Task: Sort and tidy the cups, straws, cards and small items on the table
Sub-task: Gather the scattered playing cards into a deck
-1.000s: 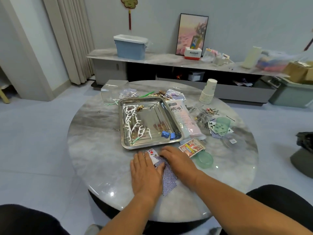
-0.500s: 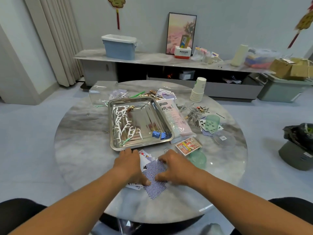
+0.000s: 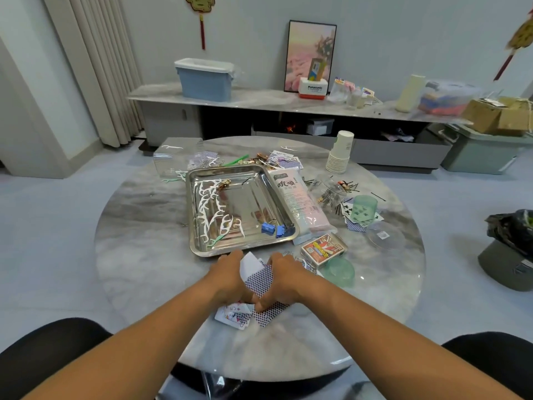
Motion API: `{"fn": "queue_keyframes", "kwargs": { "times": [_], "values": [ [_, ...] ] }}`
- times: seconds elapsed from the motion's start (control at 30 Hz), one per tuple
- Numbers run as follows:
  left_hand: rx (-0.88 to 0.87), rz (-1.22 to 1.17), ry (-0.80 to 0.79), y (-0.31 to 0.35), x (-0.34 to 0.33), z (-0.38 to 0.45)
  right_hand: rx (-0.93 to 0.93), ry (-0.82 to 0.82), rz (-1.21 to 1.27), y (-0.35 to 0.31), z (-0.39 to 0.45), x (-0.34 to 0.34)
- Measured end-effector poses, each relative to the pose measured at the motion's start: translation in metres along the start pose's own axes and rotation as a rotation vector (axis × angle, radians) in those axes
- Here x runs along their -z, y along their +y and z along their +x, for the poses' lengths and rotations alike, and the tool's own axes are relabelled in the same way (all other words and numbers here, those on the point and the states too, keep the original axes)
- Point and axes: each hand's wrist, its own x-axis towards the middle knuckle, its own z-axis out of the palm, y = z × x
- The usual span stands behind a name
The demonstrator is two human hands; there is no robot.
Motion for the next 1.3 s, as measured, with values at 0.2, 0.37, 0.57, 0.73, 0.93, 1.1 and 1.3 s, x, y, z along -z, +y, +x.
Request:
{"fn": "queue_keyframes", "kwargs": {
  "times": [0.2, 0.37, 0.57, 0.73, 0.93, 1.1, 1.3],
  "values": [
    [-0.23, -0.552, 0.003, 0.007, 0.006, -0.006, 0.136, 0.118, 0.462, 0.022, -0.001, 0.007],
    [-0.404, -0.774, 0.058, 0.029, 0.002, -0.015, 0.287, 0.22, 0.727, 0.04, -0.009, 0.022],
    [-0.427, -0.777, -0.099, 0.035, -0.016, -0.023, 0.223, 0.228, 0.684, 0.055, -0.016, 0.005],
    [-0.367, -0.594, 0.091, 0.038, -0.022, -0.017, 0.054, 0.518, 0.99, 0.073, -0.016, 0.037],
    [-0.616, 0.062, 0.123, 0.05, -0.056, -0.007, -0.067, 0.736, 1.186, 0.088, -0.015, 0.055],
    [-0.59, 0.549, 0.078, 0.049, -0.064, 0.002, -0.086, 0.762, 1.211, 0.085, -0.012, 0.05],
    [-0.372, 0.693, 0.274, 0.042, -0.043, 0.003, -0.091, 0.681, 1.227, 0.081, -0.012, 0.049]
  ]
}}
